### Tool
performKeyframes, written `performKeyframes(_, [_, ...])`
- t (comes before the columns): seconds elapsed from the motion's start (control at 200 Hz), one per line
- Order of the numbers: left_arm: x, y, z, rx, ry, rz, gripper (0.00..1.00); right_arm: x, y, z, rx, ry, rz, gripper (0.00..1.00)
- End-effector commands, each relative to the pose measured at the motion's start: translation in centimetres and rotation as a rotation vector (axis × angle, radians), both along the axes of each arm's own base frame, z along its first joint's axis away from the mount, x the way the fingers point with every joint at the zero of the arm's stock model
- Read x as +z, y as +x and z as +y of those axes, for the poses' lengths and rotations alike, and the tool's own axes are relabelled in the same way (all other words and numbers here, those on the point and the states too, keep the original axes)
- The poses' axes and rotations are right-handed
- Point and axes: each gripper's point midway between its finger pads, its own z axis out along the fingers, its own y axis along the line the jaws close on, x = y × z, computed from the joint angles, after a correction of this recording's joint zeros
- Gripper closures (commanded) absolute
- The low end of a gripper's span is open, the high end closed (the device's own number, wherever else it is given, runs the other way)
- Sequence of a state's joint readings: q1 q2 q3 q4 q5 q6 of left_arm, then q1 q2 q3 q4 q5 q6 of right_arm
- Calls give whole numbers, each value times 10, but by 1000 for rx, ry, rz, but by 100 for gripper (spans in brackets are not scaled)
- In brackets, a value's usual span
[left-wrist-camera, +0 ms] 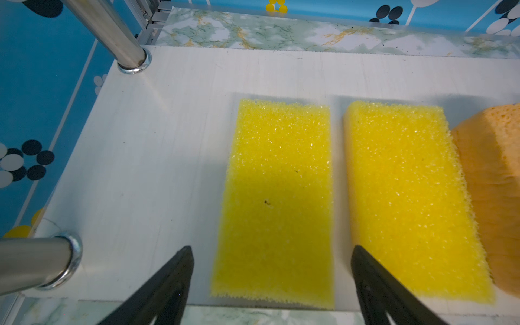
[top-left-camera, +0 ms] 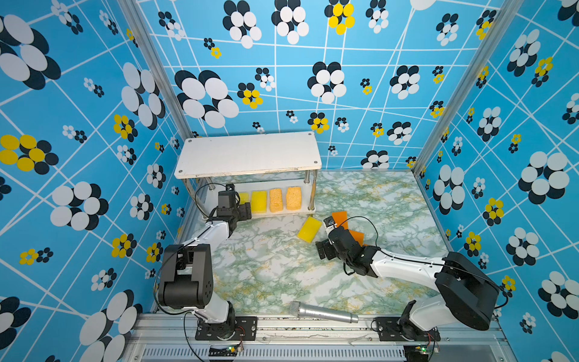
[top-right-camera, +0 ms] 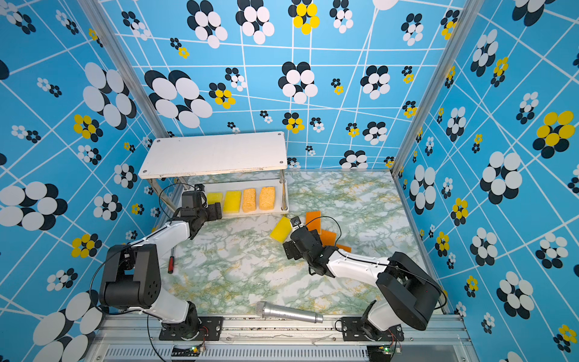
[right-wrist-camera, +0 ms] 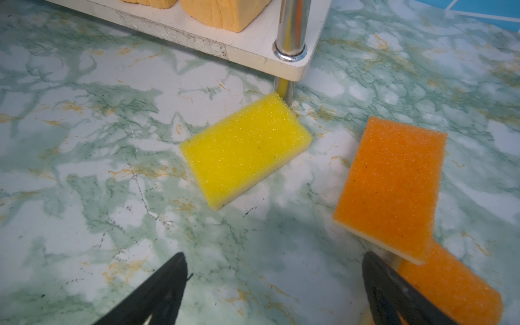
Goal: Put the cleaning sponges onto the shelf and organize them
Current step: 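Open the left gripper and release the yellow sponge on the shelf, then withdraw the left gripper from the shelf toward the yellow sponge on the table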
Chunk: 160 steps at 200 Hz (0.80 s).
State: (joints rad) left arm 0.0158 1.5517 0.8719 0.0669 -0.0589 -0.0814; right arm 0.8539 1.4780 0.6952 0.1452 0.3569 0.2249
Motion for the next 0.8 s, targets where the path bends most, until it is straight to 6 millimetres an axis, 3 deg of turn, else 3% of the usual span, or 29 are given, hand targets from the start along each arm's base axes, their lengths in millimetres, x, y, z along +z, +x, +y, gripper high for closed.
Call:
performKeyframes(0.0, [3, -11, 2, 1, -1, 6, 10, 10, 2, -3, -20, 19, -14, 1])
performKeyframes(0.395, [24, -29, -3, -7, -21, -18, 1, 16, 5, -1, -20, 16, -24, 1])
performKeyframes(0.565, [34, -41, -12, -40, -45, -15, 1, 20, 14, -11, -79, -32, -52, 1])
performKeyframes(0.795, [44, -66, -35, -88, -65, -22, 1, 27, 29, -7, -105, -59, -77, 1])
